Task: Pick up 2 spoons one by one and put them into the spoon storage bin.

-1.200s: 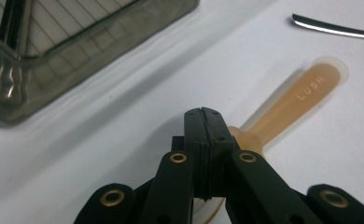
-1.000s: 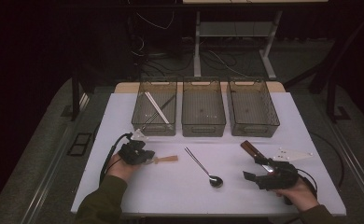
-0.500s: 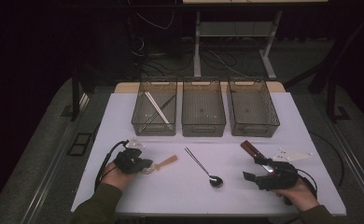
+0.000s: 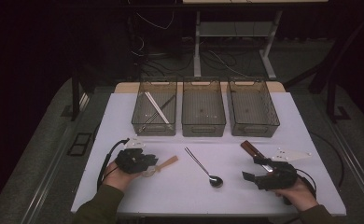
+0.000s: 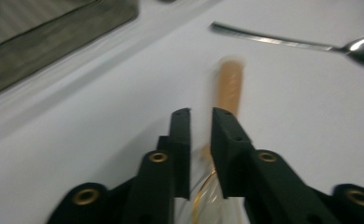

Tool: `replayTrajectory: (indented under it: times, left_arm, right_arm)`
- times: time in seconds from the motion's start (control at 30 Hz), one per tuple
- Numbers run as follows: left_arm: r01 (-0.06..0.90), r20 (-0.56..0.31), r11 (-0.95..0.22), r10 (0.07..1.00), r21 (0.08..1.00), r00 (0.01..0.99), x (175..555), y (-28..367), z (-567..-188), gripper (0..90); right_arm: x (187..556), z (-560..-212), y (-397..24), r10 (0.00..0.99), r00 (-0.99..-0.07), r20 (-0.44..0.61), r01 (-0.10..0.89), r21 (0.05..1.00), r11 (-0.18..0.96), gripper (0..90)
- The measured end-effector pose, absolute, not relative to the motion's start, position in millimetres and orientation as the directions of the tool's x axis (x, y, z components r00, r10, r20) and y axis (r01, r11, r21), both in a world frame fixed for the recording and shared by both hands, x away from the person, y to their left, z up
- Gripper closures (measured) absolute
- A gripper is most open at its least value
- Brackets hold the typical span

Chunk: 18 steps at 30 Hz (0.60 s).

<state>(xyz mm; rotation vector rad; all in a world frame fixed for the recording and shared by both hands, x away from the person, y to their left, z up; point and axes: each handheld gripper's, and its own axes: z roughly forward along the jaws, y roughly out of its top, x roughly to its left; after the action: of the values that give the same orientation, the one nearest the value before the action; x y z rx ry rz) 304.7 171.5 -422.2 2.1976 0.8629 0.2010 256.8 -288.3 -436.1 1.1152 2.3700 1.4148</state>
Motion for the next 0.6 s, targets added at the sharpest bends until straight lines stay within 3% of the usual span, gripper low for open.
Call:
replayTrajectory:
  times: [0.3,0.6]
  left_arm:
    - [0.486,-0.099,-0.534,0.597,0.692,0.796,313.2,145.0,-427.9,64.7]
    - [0.472,-0.076,-0.579,0.576,0.665,0.814,315.2,138.1,-436.6,64.8]
  right_arm:
    - [257.0,-436.6,-285.7,0.661,-0.715,0.230,0.512,0.816,0.269,19.6]
    - [256.8,-436.6,-285.0,0.658,-0.718,0.229,0.508,0.818,0.270,19.6]
